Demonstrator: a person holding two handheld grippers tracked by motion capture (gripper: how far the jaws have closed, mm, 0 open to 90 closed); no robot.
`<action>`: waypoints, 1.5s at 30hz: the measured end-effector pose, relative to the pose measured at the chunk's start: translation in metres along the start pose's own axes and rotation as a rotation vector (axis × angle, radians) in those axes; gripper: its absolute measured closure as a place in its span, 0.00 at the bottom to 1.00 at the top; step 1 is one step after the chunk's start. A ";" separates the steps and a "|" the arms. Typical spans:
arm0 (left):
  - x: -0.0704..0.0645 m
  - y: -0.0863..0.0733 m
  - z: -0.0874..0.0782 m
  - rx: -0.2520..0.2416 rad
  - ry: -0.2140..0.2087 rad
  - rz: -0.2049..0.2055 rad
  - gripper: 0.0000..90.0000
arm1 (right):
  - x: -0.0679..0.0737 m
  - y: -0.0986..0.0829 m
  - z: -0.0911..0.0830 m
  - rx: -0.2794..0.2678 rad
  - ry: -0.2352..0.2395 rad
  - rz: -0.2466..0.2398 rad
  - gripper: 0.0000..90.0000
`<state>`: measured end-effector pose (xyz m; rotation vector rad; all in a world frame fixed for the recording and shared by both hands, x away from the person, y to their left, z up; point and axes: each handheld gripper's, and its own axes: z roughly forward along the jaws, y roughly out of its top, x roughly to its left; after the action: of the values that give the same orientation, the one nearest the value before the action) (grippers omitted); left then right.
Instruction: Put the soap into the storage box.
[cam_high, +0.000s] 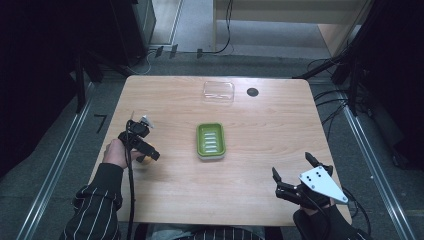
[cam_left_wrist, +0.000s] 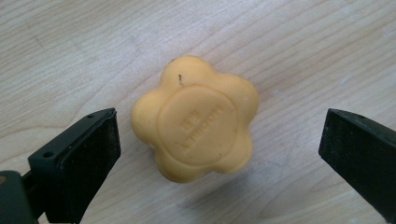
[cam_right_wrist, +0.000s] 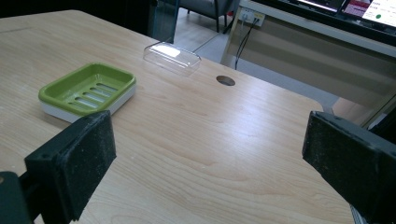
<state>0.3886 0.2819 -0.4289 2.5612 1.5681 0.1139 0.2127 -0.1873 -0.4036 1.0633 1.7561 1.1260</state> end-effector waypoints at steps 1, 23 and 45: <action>0.001 0.001 0.002 0.003 -0.005 -0.005 0.00 | 0.000 0.000 0.000 0.000 -0.002 0.003 0.04; 0.014 0.001 0.016 0.009 -0.015 0.014 0.12 | 0.001 0.001 0.001 -0.001 0.004 -0.002 0.04; 0.007 0.002 0.020 0.033 0.026 0.044 0.30 | 0.001 0.001 0.001 0.001 0.004 -0.005 0.04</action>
<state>0.3960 0.2858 -0.4483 2.6306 1.5356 0.1277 0.2135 -0.1858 -0.4035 1.0578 1.7620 1.1251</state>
